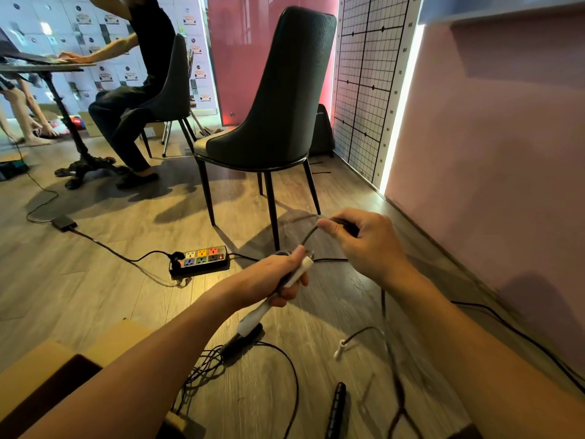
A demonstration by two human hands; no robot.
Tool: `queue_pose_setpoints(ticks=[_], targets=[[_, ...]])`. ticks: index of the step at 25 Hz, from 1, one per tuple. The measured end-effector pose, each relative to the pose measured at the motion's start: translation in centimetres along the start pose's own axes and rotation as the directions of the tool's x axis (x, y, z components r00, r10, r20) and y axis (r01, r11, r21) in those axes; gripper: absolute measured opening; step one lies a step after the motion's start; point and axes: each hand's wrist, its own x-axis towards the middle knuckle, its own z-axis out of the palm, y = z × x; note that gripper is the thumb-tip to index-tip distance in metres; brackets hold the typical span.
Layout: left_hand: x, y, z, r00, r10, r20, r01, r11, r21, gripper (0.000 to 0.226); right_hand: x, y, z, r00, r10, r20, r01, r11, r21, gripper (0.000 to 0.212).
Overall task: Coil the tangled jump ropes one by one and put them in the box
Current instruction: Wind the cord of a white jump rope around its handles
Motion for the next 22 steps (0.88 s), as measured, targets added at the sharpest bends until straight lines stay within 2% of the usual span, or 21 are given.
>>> queue_pose_setpoints(ticks=[2, 4, 6, 7, 9, 12, 13, 14, 16, 17, 18, 22], targets=[[-0.3, 0.8, 0.7, 0.994, 0.031, 0.104, -0.015, 0.988, -0.157, 0.065, 0.1, 0.6, -0.2, 0.998, 0.064, -0.022, -0.065, 0.998, -0.019, 0.029], [-0.5, 1.1, 0.7, 0.982, 0.114, 0.152, -0.054, 0.933, -0.355, 0.062, 0.2, 1.2, -0.2, 0.99, 0.143, -0.011, -0.143, 0.99, -0.01, 0.041], [-0.7, 1.5, 0.5, 0.963, 0.218, 0.159, -0.096, 0.828, -0.553, 0.056, 0.3, 1.9, 0.0, 0.972, 0.229, 0.058, -0.228, 0.974, -0.013, 0.059], [-0.9, 1.8, 0.4, 0.954, 0.269, 0.131, -0.117, 0.738, -0.665, 0.052, 0.2, 2.1, 0.2, 0.953, 0.27, 0.135, -0.271, 0.963, -0.018, 0.064], [-1.2, 2.3, 0.2, 0.936, 0.345, -0.064, -0.245, 0.51, -0.824, 0.045, -0.2, 2.7, 0.6, 0.879, 0.338, 0.336, -0.35, 0.937, -0.027, 0.059], [-1.3, 2.9, -1.4, 0.834, 0.38, -0.399, -0.493, 0.191, -0.849, 0.039, -0.8, 2.8, 1.0, 0.775, 0.371, 0.512, -0.4, 0.915, -0.057, 0.046], [-1.2, 3.0, -2.0, 0.805, 0.362, -0.471, -0.544, 0.131, -0.829, 0.038, -1.0, 2.6, 1.2, 0.749, 0.37, 0.549, -0.393, 0.916, -0.081, 0.044], [-1.1, 2.9, -2.6, 0.783, 0.331, -0.527, -0.587, 0.112, -0.802, 0.036, -1.1, 2.2, 1.4, 0.708, 0.368, 0.602, -0.385, 0.917, -0.107, 0.042], [-0.8, 2.3, -3.5, 0.742, 0.243, -0.625, -0.668, 0.186, -0.72, 0.034, -1.5, 1.3, 2.0, 0.587, 0.373, 0.719, -0.371, 0.913, -0.171, 0.038], [-0.6, 2.1, -3.7, 0.711, 0.205, -0.672, -0.701, 0.271, -0.659, 0.033, -1.7, 0.9, 2.2, 0.538, 0.379, 0.753, -0.358, 0.911, -0.203, 0.037], [-0.5, 1.8, -3.9, 0.679, 0.176, -0.713, -0.719, 0.359, -0.596, 0.033, -1.8, 0.5, 2.4, 0.518, 0.386, 0.763, -0.352, 0.91, -0.22, 0.037], [-0.3, 0.8, -5.2, 0.554, 0.033, -0.832, -0.674, 0.603, -0.425, 0.029, -1.2, -0.6, 2.1, 0.594, 0.349, 0.725, -0.326, 0.928, -0.18, 0.036]])
